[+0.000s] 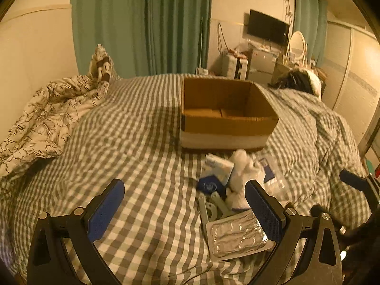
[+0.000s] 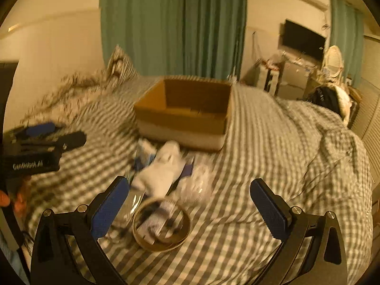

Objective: Organize objects

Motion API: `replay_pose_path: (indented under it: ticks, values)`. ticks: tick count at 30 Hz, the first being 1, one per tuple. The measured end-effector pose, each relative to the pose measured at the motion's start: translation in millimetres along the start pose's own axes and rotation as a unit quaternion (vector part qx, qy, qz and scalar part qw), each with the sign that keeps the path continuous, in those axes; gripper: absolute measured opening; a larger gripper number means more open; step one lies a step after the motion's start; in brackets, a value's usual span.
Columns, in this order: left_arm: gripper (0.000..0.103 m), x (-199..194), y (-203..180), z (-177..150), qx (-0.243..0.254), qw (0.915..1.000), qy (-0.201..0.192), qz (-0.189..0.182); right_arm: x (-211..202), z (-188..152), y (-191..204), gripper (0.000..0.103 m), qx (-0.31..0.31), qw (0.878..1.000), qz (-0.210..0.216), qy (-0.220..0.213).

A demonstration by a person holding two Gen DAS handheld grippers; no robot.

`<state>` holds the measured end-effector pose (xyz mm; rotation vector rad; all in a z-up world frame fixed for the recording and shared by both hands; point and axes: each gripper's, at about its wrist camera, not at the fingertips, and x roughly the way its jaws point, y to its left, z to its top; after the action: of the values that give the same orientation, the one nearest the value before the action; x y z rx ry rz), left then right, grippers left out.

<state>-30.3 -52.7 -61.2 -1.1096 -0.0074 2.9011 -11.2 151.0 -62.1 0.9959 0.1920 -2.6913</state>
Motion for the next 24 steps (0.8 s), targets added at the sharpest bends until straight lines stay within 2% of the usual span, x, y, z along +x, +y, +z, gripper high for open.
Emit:
replay_pose_path:
  ticks: [4, 8, 13, 14, 15, 18, 23, 24]
  values:
    - [0.103, 17.3, -4.9, -8.6, 0.023, 0.9993, 0.018, 0.021, 26.1, -18.4, 12.4, 0.103, -0.027, 0.998, 0.019, 0.051]
    - [0.103, 29.7, -5.8, -15.5, 0.028, 0.9987, 0.036, 0.021, 55.7, -37.5, 19.6, 0.102, -0.052, 0.993, 0.034, 0.097]
    - [0.103, 39.4, -10.2, -21.4, 0.037, 0.9979, 0.051, 0.016, 77.3, -50.4, 13.2, 0.100, -0.031, 0.988, 0.068, 0.133]
    - [0.103, 40.6, -11.2, -22.0, 0.039, 0.9977, 0.054, 0.015, 78.8, -50.8, 12.0, 0.096, -0.026, 0.987, 0.078, 0.137]
    - [0.103, 42.0, -12.1, -22.5, 0.041, 0.9974, 0.057, 0.013, 79.3, -50.8, 10.6, 0.090, -0.020, 0.986, 0.090, 0.139]
    - [0.103, 45.1, -15.3, -24.1, 0.043, 0.9969, 0.065, 0.007, 74.3, -49.2, 8.1, 0.088, -0.017, 0.987, 0.094, 0.130]
    - [0.103, 44.2, -11.8, -22.3, 0.034, 0.9967, 0.073, 0.007, 46.1, -40.0, -8.7, 0.084, -0.002, 0.994, 0.069, 0.081]
    - [0.103, 43.4, -10.1, -21.5, 0.029, 0.9968, 0.074, 0.009, 38.5, -36.2, -15.0, 0.081, 0.002, 0.996, 0.061, 0.070]
